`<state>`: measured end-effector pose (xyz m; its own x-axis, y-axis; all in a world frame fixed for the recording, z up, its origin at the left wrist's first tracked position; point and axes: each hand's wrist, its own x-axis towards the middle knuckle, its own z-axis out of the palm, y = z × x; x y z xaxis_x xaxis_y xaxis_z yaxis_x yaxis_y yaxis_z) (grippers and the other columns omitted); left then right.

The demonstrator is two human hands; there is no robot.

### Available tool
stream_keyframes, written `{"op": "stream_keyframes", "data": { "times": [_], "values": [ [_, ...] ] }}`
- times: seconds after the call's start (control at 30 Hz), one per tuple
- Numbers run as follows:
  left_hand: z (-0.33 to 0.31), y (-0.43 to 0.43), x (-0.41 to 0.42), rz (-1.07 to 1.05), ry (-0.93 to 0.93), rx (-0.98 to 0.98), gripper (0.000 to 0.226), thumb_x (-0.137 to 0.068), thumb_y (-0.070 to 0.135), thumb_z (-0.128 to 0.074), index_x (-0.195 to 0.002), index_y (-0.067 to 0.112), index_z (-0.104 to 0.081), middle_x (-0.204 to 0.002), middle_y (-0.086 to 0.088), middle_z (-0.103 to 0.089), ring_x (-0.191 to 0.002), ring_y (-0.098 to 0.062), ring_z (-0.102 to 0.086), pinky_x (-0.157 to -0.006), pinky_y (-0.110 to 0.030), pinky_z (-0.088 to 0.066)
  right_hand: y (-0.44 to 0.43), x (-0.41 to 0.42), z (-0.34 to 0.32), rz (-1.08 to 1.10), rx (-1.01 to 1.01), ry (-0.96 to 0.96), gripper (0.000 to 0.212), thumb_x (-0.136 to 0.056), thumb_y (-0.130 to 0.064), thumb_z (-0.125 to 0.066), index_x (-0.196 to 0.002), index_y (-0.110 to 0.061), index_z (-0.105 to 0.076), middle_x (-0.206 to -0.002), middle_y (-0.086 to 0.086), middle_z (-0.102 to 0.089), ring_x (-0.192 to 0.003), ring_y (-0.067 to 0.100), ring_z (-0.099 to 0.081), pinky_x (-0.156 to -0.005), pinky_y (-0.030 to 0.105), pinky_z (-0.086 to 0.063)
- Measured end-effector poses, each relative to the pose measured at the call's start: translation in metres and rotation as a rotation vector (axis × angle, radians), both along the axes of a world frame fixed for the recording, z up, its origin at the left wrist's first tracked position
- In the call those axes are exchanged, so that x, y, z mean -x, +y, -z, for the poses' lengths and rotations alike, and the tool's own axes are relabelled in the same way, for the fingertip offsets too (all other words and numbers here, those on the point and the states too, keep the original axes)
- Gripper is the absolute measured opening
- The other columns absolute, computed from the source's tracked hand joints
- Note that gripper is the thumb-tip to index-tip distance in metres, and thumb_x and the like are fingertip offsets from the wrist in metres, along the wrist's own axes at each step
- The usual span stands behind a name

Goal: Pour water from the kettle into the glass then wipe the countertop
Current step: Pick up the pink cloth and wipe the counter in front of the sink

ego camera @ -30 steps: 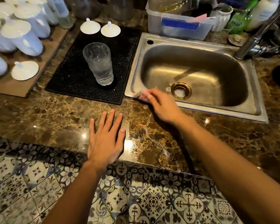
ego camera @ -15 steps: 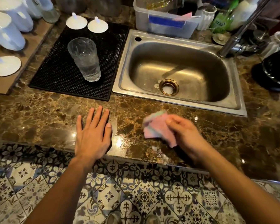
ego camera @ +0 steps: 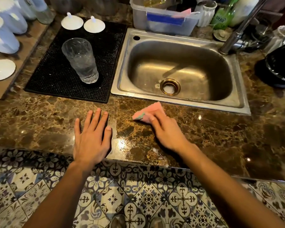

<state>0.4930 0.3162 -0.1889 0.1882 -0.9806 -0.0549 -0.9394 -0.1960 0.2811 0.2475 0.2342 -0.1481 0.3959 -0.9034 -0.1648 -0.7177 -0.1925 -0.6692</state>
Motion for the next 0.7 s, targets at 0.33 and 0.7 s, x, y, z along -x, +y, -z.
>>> {"op": "stream_keyframes", "data": {
  "times": [0.33,0.7],
  "values": [
    [0.001,0.000,0.001,-0.007,-0.017,0.012,0.062,-0.104,0.052,-0.014,-0.161,0.028,-0.022,-0.171,0.006,-0.012,-0.159,-0.014,-0.005,-0.128,-0.056,-0.001,0.014,0.084,-0.045,0.793,-0.508,-1.055,0.029,-0.108,-0.020,-0.040,-0.110,-0.007,-0.066,-0.102,0.006,-0.075,-0.092,0.016,-0.073,-0.080,0.027,-0.061],
    [-0.001,0.002,0.003,-0.010,0.002,0.047,0.062,-0.105,0.050,-0.017,-0.160,0.025,-0.030,-0.171,0.001,-0.019,-0.160,-0.019,-0.010,-0.127,-0.058,-0.002,0.025,0.077,-0.018,0.363,-0.117,-0.178,0.019,-0.108,-0.041,-0.040,-0.115,-0.047,-0.057,-0.103,-0.029,-0.061,-0.087,-0.017,-0.062,-0.081,0.016,-0.050]
  ]
}}
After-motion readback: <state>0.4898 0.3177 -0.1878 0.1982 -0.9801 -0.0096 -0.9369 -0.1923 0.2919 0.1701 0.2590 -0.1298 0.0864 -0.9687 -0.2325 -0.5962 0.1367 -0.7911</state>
